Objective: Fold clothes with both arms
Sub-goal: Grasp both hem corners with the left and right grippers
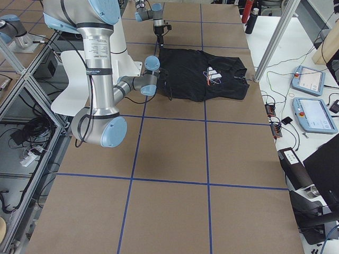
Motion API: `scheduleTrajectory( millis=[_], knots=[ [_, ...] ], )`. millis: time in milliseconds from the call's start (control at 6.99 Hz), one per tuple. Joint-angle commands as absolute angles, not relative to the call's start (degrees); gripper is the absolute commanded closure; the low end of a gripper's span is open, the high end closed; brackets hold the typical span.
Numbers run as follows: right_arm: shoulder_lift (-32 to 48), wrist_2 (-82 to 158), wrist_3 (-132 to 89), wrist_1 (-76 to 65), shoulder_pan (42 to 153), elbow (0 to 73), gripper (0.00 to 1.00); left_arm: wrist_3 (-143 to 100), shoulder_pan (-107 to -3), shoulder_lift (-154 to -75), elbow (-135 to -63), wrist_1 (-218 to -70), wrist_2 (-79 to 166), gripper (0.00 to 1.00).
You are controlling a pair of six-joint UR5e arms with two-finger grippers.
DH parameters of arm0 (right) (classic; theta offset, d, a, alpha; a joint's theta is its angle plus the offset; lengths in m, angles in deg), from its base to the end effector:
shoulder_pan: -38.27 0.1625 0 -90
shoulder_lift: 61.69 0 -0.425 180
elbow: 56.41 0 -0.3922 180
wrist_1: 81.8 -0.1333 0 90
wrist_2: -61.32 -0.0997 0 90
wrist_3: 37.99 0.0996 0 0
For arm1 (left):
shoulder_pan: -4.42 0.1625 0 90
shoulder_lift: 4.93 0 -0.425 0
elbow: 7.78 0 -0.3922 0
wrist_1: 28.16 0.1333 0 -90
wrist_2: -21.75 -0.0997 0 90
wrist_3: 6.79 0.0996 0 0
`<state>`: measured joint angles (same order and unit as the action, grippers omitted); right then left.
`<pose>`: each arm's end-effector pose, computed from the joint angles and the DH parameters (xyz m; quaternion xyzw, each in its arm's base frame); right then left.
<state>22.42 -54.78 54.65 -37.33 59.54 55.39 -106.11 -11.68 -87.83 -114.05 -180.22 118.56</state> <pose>-0.4384 -0.2667 0.3334 -0.0848 -0.6026 0.0302 0.7929 0.4086 -0.2444 0.4592 -0.0138 0.5831 -0.1448 0.7992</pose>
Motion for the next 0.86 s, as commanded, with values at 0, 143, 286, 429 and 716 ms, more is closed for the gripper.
scheduleTrajectory(
  millis=[0, 143, 286, 429, 716],
  knots=[
    [22.42, -54.79, 54.65, -37.33, 59.63, 55.39, 1.0, -106.02, -11.66, -87.9, -114.04, -179.95, 118.69, 0.22],
    [22.42, -55.31, 54.65, -37.33, 59.89, 55.39, 1.0, -106.02, -11.66, -87.9, -114.13, -179.95, 118.69, 0.24],
    [22.42, -55.66, 54.65, -37.33, 60.24, 55.39, 1.0, -106.02, -11.58, -87.9, -114.13, -179.95, 118.69, 0.25],
    [22.5, -55.66, 54.65, -37.33, 60.25, 55.39, 1.0, -106.02, -11.66, -87.9, -114.04, -179.95, 118.69, 0.37],
    [22.42, -55.66, 54.65, -37.33, 60.16, 55.3, 1.0, -105.58, -11.58, -87.81, -114.21, -178.47, 118.61, 0.87]
  ],
)
